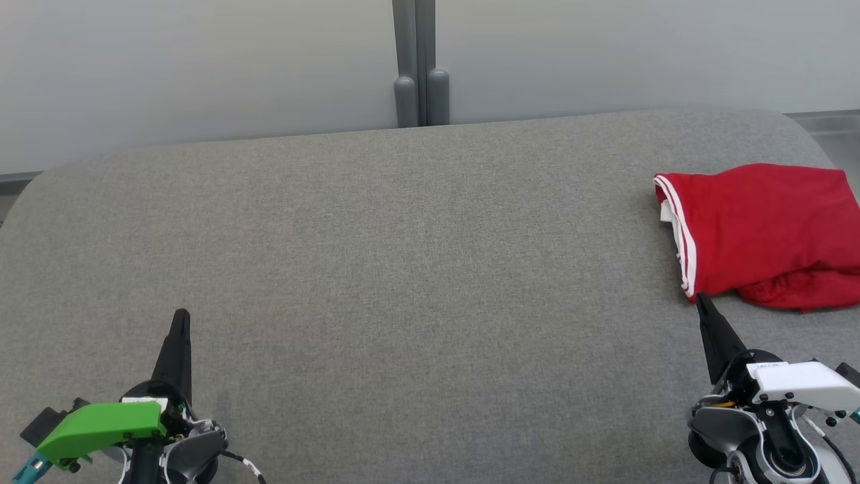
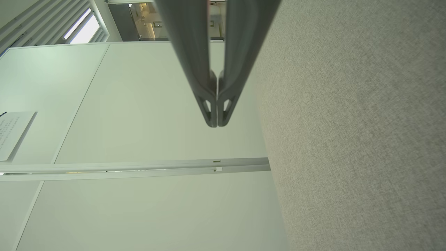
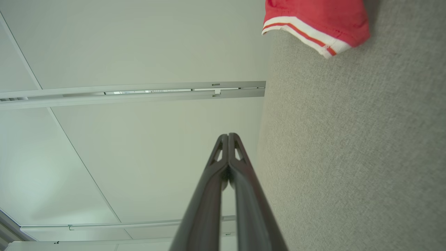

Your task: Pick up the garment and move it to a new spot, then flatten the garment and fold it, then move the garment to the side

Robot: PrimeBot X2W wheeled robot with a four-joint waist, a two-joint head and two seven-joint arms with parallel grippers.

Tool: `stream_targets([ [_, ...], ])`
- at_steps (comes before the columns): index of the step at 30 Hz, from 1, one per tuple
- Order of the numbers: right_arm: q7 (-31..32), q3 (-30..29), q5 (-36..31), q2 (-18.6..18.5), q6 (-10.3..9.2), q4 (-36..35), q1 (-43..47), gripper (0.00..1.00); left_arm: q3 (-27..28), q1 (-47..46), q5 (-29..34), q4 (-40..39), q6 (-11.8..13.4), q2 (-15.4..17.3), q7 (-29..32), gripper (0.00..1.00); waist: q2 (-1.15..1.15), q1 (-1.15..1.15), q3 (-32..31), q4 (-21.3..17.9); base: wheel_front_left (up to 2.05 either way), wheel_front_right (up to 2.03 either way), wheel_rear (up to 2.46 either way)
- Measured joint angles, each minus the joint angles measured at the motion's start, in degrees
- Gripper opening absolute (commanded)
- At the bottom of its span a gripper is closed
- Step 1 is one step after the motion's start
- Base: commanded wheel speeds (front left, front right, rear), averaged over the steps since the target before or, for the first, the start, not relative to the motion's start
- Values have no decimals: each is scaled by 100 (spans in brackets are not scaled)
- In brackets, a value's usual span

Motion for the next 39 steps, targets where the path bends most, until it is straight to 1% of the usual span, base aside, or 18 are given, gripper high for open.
stream_targets([
  [39,-1,0,0,0,0,0,0,0,0,-1,0,0,0,0,0,0,0,0,0,0,0,0,0],
])
